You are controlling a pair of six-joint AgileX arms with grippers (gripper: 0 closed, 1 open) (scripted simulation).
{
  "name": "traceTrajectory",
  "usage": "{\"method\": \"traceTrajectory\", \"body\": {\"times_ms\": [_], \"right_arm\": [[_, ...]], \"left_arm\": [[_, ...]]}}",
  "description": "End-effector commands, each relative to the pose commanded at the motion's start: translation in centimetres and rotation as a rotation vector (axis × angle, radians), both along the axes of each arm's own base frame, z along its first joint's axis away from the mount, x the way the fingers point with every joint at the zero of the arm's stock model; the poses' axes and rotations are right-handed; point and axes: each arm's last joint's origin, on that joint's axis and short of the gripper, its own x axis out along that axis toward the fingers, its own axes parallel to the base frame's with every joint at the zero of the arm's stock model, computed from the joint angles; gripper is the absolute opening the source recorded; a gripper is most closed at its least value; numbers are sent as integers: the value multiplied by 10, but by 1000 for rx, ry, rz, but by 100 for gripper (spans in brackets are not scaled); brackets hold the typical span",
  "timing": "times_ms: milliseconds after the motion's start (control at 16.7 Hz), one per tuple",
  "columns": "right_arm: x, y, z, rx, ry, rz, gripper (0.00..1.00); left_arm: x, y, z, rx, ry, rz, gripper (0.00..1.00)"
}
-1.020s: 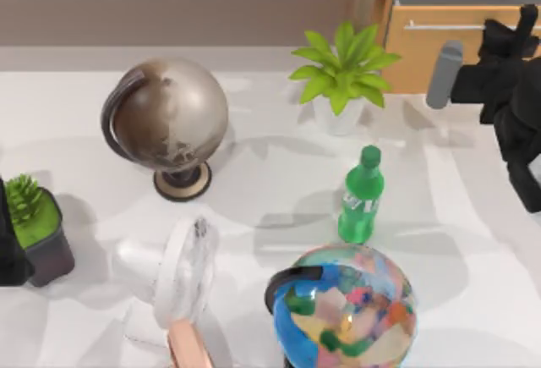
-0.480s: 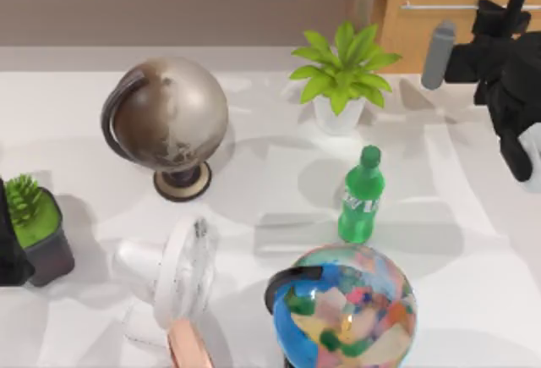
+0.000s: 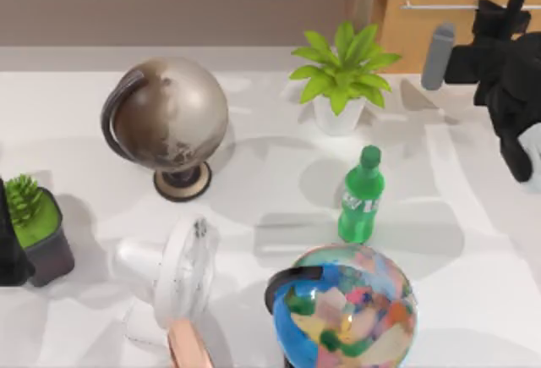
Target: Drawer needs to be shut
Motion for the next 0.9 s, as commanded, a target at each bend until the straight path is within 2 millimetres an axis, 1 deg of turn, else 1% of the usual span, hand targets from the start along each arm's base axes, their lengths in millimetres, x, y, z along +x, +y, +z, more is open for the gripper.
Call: {"method": "traceTrajectory", "body": {"times_ms": [540,600,900], "right_arm": [[0,0,0,0,0,0,98],[0,0,0,0,0,0,100],[0,0,0,0,0,0,100]], "left_arm": [[0,0,0,0,0,0,100],[0,0,0,0,0,0,100],[0,0,0,0,0,0,100]]}}
